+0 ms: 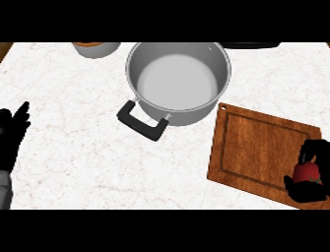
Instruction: Pick the tomato from the cutting board and place it in the pot
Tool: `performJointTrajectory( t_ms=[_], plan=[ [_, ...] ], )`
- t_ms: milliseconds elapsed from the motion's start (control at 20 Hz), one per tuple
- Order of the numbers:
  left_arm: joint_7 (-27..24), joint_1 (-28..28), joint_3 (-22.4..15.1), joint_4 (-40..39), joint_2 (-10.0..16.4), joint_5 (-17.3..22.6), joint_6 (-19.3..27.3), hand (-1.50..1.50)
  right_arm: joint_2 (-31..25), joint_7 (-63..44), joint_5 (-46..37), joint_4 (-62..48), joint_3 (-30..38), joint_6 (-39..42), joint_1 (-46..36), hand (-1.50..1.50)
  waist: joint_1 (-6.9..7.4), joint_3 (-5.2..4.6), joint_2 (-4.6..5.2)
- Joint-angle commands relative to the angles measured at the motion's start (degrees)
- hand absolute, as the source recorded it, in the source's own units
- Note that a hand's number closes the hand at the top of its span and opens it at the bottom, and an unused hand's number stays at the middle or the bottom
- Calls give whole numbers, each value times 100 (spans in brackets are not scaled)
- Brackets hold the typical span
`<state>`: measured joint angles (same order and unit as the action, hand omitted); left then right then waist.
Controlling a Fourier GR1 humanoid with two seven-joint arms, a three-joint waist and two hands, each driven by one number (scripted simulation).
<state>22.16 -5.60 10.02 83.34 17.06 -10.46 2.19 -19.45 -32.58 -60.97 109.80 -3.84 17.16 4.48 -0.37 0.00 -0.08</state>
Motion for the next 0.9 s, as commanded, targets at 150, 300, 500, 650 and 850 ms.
performJointTrajectory(
  t_ms=[150, 300, 500, 650, 850],
  plan=[
    [182, -42, 29, 94, 48, 20, -79, 0, 70, -202, -32, 1280, 474, -448, -406, 150, -23, -1, -13],
    [-103, 98, 26, -36, -3, -51, -9, 0, 83, -192, 84, 2073, 377, -362, -791, 150, -7, -6, -18],
    [191, -67, -208, 135, -169, -163, 34, 0, 322, -454, -103, 2413, 116, -513, -1614, 150, 75, -5, -3],
    [156, -81, -83, 145, -123, -85, 11, 0, 341, -1036, -132, 2937, -150, 170, -2246, 150, 71, -10, -7],
    [-146, 51, -68, -52, -101, -142, -30, 0, 315, -1561, 198, 2303, -117, 979, -3870, 150, 99, -14, -2]
  ],
)
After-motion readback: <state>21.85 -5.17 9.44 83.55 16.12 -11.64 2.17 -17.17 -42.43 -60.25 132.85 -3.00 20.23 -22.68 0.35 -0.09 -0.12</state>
